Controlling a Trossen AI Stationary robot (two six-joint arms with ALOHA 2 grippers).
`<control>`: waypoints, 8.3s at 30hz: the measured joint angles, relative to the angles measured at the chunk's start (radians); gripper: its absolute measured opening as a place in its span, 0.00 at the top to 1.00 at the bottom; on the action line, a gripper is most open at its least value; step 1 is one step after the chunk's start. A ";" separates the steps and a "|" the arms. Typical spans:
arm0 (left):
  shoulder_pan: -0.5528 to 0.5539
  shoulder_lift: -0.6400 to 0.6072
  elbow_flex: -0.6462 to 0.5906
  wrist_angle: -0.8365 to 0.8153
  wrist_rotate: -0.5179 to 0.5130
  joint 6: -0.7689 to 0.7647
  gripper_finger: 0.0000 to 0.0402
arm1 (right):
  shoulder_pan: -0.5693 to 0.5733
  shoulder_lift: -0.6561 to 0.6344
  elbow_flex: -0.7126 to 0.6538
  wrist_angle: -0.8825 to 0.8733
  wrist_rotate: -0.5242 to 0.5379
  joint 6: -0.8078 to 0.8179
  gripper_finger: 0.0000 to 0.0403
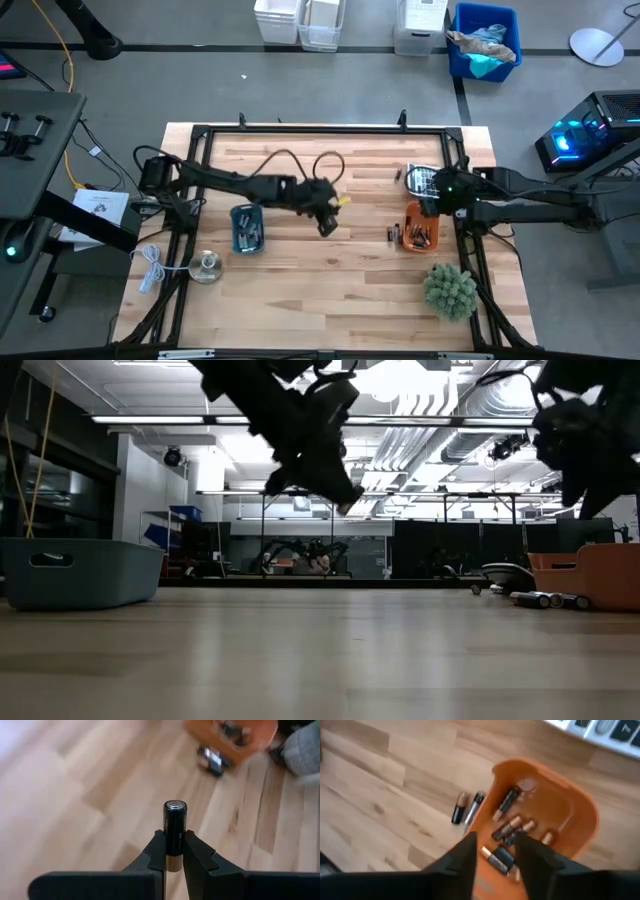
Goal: Sort batteries
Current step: Put the black battery into the orange bin
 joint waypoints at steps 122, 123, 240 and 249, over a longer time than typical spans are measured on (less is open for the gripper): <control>-0.168 -0.059 -0.193 -0.016 0.008 -0.534 0.51 | 0.189 0.499 0.653 -0.373 0.667 0.068 1.00; -0.175 -0.038 -0.157 -0.082 0.010 -0.556 0.51 | 0.180 0.499 0.653 -0.374 0.665 0.061 1.00; 0.144 -0.397 -0.329 0.229 0.047 -0.079 0.48 | -0.394 1.234 0.652 -0.016 0.256 -0.335 0.69; 0.144 -0.397 -0.328 0.228 0.081 -0.026 0.48 | -0.433 1.281 0.652 -0.032 0.237 -0.246 0.69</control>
